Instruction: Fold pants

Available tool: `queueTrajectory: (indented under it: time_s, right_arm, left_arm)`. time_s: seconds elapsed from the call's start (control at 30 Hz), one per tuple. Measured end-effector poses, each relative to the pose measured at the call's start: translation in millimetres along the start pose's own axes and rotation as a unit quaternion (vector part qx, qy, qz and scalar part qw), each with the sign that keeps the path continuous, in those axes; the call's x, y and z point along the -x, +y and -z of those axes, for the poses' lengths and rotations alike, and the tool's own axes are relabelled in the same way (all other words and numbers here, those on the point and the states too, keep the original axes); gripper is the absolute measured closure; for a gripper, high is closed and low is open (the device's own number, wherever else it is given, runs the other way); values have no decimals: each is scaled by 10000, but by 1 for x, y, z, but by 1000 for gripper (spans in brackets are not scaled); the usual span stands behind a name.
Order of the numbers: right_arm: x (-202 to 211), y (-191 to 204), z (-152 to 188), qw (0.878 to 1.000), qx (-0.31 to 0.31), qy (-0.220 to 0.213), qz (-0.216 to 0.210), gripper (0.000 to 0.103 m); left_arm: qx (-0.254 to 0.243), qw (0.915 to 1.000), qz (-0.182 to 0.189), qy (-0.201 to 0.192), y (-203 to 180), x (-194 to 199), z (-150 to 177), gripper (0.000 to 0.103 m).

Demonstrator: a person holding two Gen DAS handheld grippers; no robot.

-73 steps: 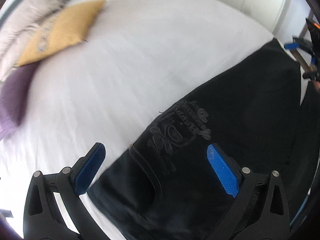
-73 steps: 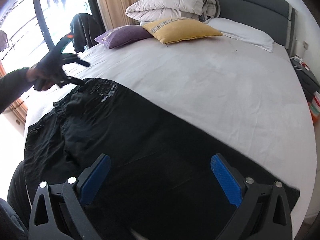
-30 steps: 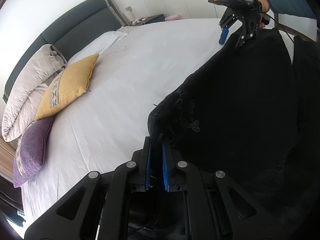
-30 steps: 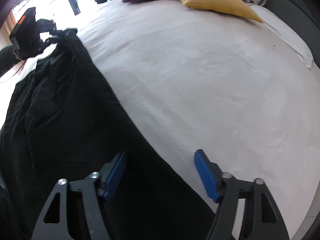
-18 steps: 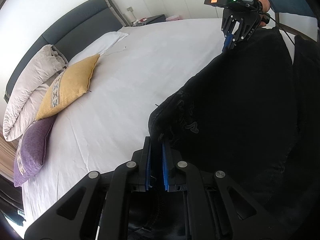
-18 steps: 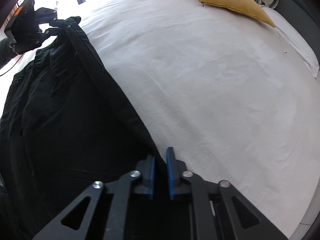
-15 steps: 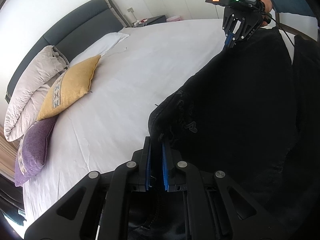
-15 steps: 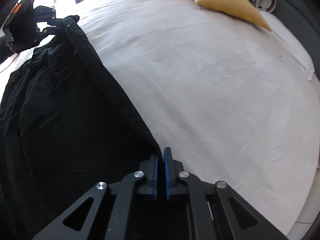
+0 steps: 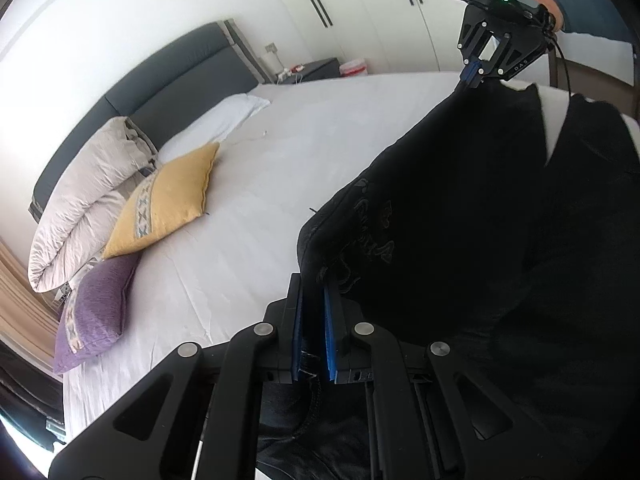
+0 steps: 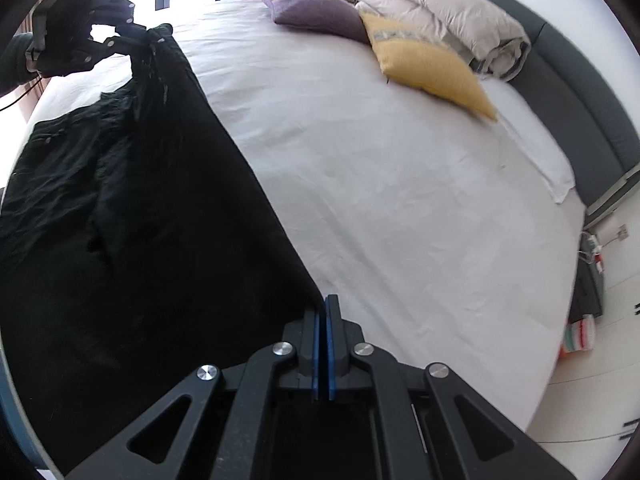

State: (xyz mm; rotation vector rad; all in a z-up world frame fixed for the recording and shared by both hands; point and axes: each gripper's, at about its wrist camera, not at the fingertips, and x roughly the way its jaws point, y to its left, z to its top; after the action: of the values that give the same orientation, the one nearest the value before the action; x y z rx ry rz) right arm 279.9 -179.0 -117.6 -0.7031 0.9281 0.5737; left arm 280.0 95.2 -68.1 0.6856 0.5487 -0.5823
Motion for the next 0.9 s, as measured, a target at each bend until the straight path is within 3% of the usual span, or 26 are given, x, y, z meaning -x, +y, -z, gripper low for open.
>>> queueTrajectory:
  time_s: [0.23, 0.4, 0.7, 0.9]
  right_arm:
    - [50, 42, 22, 9992, -21, -129, 369, 100]
    - [68, 73, 38, 9989, -179, -172, 389, 100]
    - [69, 148, 79, 9974, -480, -22, 537, 100]
    - [63, 176, 97, 9950, -873, -3, 494, 100]
  left_arm:
    - [-44, 9998, -19, -194, -36, 72, 7, 95]
    - [31, 9997, 4, -222, -72, 117, 25, 95]
    - [-101, 9999, 128, -23, -156, 159, 73, 95]
    - [189, 9992, 311, 135, -200, 173, 110, 95]
